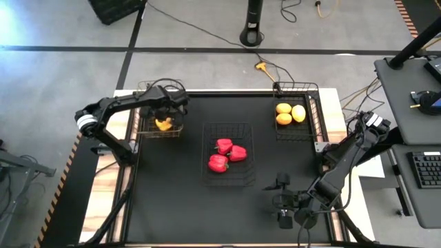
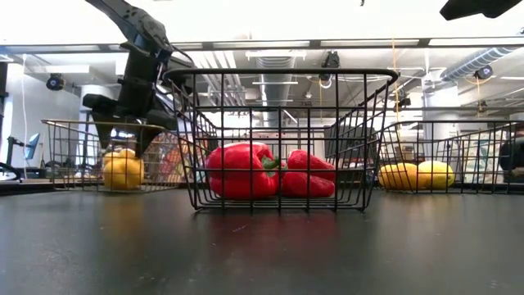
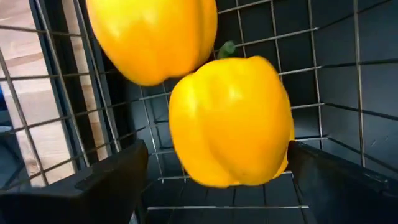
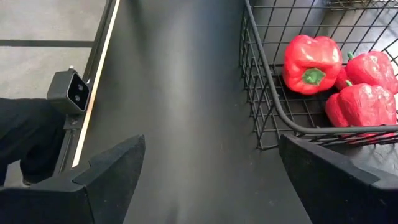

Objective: Sort produce into baskets
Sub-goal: Put the yellow bell pepper into the left wire basket, then return to Home Position

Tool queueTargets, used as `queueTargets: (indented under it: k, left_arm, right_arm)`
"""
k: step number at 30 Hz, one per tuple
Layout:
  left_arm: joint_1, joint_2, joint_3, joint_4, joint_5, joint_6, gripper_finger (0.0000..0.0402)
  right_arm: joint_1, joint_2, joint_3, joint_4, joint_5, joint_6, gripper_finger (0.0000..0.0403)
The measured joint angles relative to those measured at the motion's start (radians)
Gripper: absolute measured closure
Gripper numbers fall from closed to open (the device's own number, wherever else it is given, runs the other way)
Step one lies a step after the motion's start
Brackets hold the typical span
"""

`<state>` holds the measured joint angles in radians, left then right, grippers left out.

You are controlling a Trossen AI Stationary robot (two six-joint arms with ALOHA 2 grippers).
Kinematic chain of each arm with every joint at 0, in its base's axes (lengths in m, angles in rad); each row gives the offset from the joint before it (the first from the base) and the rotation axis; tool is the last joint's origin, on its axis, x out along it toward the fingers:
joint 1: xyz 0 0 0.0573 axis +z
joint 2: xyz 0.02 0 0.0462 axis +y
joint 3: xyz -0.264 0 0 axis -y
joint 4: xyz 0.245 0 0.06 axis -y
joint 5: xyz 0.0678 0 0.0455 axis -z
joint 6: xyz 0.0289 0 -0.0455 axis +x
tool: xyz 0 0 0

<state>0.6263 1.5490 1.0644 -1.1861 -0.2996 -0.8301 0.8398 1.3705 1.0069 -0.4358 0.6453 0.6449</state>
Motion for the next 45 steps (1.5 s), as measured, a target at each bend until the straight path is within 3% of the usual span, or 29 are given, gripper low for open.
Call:
queueTargets:
  k: [5,10,14,18,23,27,30,34,37,41,45]
  left_arm:
    - [0.0,-0.008,0.047,-0.101,-0.01,0.042,0.0038]
    - [-0.005,-0.06,0.193,-0.274,-0.087,0.043,0.0038]
    - [-0.058,-0.152,0.291,-0.274,-0.132,0.039,0.0038]
    - [-0.207,-0.272,0.272,-0.095,-0.21,0.041,0.0038]
    - [-0.454,-0.392,0.132,0.201,-0.28,0.104,0.0037]
    - [-0.656,-0.452,-0.015,0.478,-0.335,0.256,0.0037]
    - [-0.788,-0.474,-0.126,0.718,-0.363,0.372,0.0037]
    - [-0.909,-0.484,-0.256,1.038,-0.372,0.544,0.0037]
    - [-0.954,-0.491,-0.329,1.183,-0.371,0.641,0.0037]
    - [-0.961,-0.546,-0.393,1.198,-0.368,0.647,0.0037]
    - [-0.959,-0.661,-0.459,1.194,-0.367,0.643,0.0037]
  right_arm:
    - [0.0,0.0,0.0,0.0,0.001,-0.001,0.0039]
    - [0.0,0.0,0.0,0.0,0.001,-0.007,0.0039]
    - [0.0,0.001,0.0,0.001,0.026,-0.057,0.0039]
    - [-0.038,0.037,-0.002,0.077,0.089,-0.198,0.0039]
    - [-0.146,0.128,-0.004,0.357,0.006,-0.47,0.0039]
    - [-0.217,0.162,-0.005,0.547,-0.003,-0.655,0.0039]
    - [-0.275,0.148,-0.006,0.596,-0.051,-0.743,0.0039]
    - [-0.388,0.076,-0.026,0.637,-0.168,-0.828,0.0047]
    - [-0.498,-0.001,-0.065,0.638,-0.252,-0.827,0.0069]
    - [-0.572,-0.146,-0.165,0.63,-0.325,-0.822,0.0106]
    - [-0.59,-0.347,-0.311,0.691,-0.33,-0.846,0.014]
